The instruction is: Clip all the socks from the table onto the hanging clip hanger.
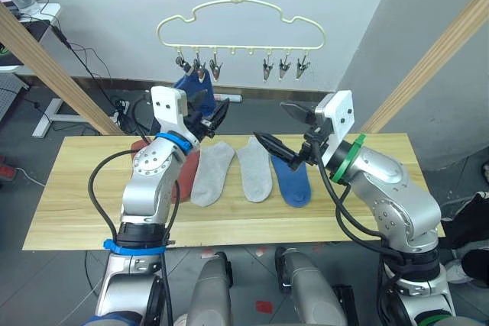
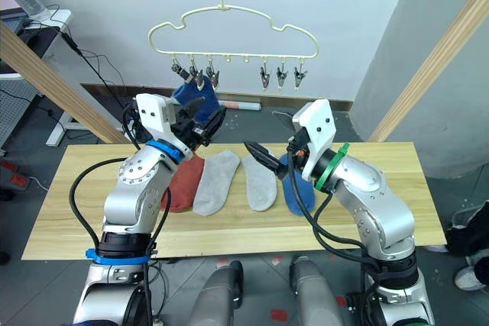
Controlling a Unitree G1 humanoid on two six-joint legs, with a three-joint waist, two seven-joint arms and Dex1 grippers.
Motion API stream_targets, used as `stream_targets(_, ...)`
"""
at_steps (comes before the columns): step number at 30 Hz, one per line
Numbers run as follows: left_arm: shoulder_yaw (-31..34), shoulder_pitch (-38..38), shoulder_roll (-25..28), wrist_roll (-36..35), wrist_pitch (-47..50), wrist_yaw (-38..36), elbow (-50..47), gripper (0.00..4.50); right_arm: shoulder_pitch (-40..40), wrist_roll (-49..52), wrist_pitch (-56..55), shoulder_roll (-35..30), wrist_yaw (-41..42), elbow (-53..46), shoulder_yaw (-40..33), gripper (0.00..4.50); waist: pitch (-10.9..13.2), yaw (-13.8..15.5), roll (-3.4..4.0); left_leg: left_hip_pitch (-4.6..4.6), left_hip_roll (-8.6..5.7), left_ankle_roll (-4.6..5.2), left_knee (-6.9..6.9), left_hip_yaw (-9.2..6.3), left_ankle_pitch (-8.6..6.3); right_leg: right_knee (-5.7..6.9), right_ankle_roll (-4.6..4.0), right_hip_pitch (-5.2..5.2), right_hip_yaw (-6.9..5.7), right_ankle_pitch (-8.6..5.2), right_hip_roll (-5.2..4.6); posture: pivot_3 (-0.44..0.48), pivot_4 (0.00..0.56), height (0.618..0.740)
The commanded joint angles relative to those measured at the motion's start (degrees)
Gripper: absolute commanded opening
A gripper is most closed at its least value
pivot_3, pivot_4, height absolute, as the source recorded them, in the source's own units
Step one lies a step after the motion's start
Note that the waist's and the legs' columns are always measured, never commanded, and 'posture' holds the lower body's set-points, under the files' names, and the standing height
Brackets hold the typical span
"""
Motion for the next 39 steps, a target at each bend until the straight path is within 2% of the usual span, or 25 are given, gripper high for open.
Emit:
stream_targets(1,1.0,-2.2,-0.4,1.8,-4.6,1.4,2.4,2.99,-1.3,2.5,-0.9,-0.1,0.6,-3.5,0.5,4.5,0.0,0.0,-0.01,0.0,0.0,0.0,0.01,0.0,0.0,0.0,0.0,0.01,0.0,0.0,0.0,-0.059,0.289,0.74)
stream_targets(12,1.4,-6.3,-0.5,2.2,-9.5,0.8,10.0,2.99,-2.0,3.1,-1.4,-0.6,-0.7,-2.4,0.8,4.5,0.0,0.0,-0.01,0.0,-0.01,0.0,0.04,0.01,0.0,0.01,0.01,0.01,0.0,0.01,-0.01,-0.066,0.292,0.74)
stream_targets(17,1.1,-8.2,-0.6,2.5,-10.6,0.8,12.9,1.5,-2.4,2.5,-1.2,-1.0,-1.2,-2.2,0.7,4.5,0.0,0.0,-0.02,0.0,-0.01,0.0,0.05,0.0,0.0,0.03,0.01,0.01,-0.01,0.01,0.0,-0.073,0.292,0.74)
stream_targets(32,1.5,-12.4,-0.7,3.2,-13.8,1.6,19.0,1.5,-3.1,2.8,-1.1,-1.4,-2.4,-2.1,0.8,4.5,0.0,-0.1,-0.02,0.0,-0.01,0.01,0.07,0.0,0.01,0.06,0.01,0.01,-0.01,0.02,0.0,-0.082,0.296,0.74)
stream_targets(39,1.6,-11.5,-0.9,2.9,-14.1,1.8,18.3,1.5,-3.3,2.8,-1.2,-1.6,-2.4,-2.3,0.9,4.5,0.0,-0.2,-0.02,0.0,-0.01,0.01,0.07,0.01,0.01,0.05,0.01,0.01,0.0,0.02,0.0,-0.082,0.295,0.74)
